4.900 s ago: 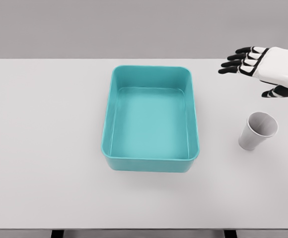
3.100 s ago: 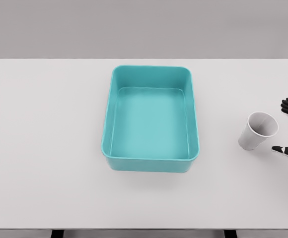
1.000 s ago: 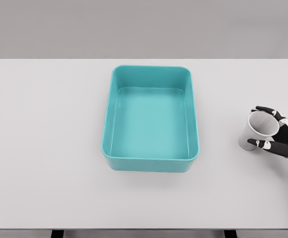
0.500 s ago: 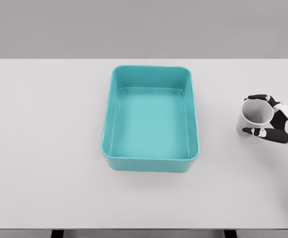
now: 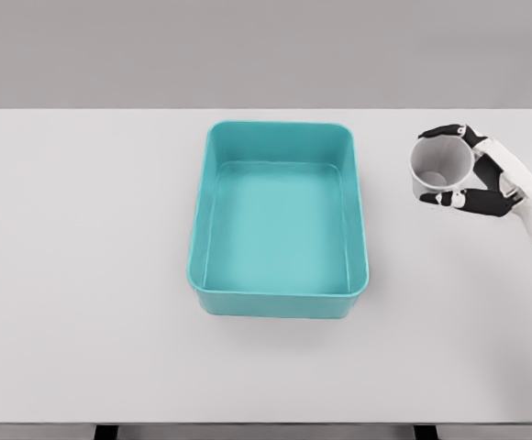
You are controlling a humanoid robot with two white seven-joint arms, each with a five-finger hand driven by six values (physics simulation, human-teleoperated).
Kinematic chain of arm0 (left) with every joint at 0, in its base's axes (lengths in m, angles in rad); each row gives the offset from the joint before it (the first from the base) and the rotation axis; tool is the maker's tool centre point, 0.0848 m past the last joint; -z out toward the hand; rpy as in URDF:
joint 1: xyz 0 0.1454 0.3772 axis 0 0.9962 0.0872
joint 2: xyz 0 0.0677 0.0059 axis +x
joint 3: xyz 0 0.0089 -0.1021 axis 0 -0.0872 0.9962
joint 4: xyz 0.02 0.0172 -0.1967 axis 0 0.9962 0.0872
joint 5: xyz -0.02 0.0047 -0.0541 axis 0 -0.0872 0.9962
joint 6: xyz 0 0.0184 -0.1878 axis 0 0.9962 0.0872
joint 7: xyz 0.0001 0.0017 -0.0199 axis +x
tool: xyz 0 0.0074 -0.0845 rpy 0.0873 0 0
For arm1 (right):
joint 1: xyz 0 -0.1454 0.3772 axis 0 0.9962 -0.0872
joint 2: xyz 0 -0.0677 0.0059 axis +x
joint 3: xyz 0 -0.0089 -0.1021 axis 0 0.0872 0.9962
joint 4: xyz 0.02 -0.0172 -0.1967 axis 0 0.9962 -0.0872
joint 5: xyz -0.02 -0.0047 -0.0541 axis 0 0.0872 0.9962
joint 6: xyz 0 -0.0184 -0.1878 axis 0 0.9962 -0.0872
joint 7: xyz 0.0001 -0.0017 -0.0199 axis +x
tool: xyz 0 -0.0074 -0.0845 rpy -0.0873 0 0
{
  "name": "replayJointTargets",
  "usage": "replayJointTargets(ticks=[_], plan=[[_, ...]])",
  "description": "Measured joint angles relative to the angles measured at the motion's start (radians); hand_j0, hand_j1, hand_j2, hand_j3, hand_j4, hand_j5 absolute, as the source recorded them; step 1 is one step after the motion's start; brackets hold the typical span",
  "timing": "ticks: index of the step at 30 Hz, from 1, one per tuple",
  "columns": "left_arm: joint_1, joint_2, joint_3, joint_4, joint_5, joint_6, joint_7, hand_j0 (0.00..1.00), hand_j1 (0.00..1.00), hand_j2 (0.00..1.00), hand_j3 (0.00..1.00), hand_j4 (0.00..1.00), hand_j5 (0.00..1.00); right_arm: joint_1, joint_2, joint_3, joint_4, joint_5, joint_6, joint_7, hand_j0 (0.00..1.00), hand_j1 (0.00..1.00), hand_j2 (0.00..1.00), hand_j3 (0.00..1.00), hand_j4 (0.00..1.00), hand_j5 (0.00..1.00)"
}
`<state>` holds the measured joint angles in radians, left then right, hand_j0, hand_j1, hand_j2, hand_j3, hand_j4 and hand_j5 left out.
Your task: Put the paper cup into the basket with your right arm
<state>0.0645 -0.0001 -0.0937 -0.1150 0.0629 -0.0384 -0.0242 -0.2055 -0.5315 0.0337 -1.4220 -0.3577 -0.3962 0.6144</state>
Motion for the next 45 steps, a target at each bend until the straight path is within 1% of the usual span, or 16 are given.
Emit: replayJointTargets(ticks=[12,15,16,21,23,29,37,39,41,42,43,44,45], plan=[[0.0,0.0,0.0,0.0,0.0,0.0,0.0,1.0,1.0,1.0,1.0,1.0,1.0,-0.198,0.008,0.172,0.0,0.186,-0.001,-0.002,0.59,0.59,0.59,0.59,0.59,0.59],[0.0,0.0,0.0,0.0,0.0,0.0,0.0,1.0,1.0,1.0,1.0,1.0,1.0,-0.229,0.029,0.212,0.002,0.249,-0.001,-0.002,0.59,0.59,0.59,0.59,0.59,0.59],[0.0,0.0,0.0,0.0,0.0,0.0,0.0,1.0,1.0,1.0,1.0,1.0,1.0,-0.249,0.035,0.224,0.002,0.267,0.0,-0.002,0.59,0.59,0.59,0.59,0.59,0.59],[0.0,0.0,0.0,0.0,0.0,0.0,0.0,1.0,1.0,1.0,1.0,1.0,1.0,-0.311,0.057,0.298,0.002,0.338,0.0,-0.002,0.59,0.59,0.59,0.59,0.59,0.59],[0.0,0.0,0.0,0.0,0.0,0.0,0.0,1.0,1.0,1.0,1.0,1.0,1.0,-0.351,0.066,0.334,0.002,0.365,-0.001,-0.003,0.59,0.59,0.59,0.59,0.59,0.59],[0.0,0.0,0.0,0.0,0.0,0.0,0.0,1.0,1.0,1.0,1.0,1.0,1.0,-0.445,0.073,0.473,0.002,0.413,-0.004,-0.003,0.59,0.59,0.59,0.59,0.59,0.59],[0.0,0.0,0.0,0.0,0.0,0.0,0.0,1.0,1.0,1.0,1.0,1.0,1.0,-0.509,0.067,0.63,0.01,0.449,-0.004,-0.003,0.6,0.6,0.6,0.6,0.6,0.6],[0.0,0.0,0.0,0.0,0.0,0.0,0.0,1.0,1.0,1.0,1.0,1.0,1.0,-0.517,0.064,0.661,0.012,0.454,-0.004,-0.003,0.62,0.62,0.62,0.62,0.62,0.62],[0.0,0.0,0.0,0.0,0.0,0.0,0.0,1.0,1.0,1.0,1.0,1.0,1.0,-0.517,0.062,0.682,0.014,0.467,-0.004,-0.003,0.68,0.68,0.68,0.68,0.68,0.68],[0.0,0.0,0.0,0.0,0.0,0.0,0.0,1.0,1.0,1.0,1.0,1.0,1.0,-0.517,0.062,0.688,0.014,0.473,-0.004,-0.003,0.74,0.74,0.74,0.74,0.74,0.74],[0.0,0.0,0.0,0.0,0.0,0.0,0.0,1.0,1.0,1.0,1.0,1.0,1.0,-0.517,0.062,0.694,0.014,0.477,-0.003,-0.003,0.79,0.79,0.79,0.79,0.79,0.79],[0.0,0.0,0.0,0.0,0.0,0.0,0.0,1.0,1.0,1.0,1.0,1.0,1.0,-0.517,0.061,0.697,0.015,0.48,-0.001,-0.003,0.89,0.89,0.89,0.89,0.89,0.89],[0.0,0.0,0.0,0.0,0.0,0.0,0.0,1.0,1.0,1.0,1.0,1.0,1.0,-0.517,0.061,0.7,0.015,0.482,0.0,-0.003,0.93,0.93,0.93,0.93,0.93,0.93]])
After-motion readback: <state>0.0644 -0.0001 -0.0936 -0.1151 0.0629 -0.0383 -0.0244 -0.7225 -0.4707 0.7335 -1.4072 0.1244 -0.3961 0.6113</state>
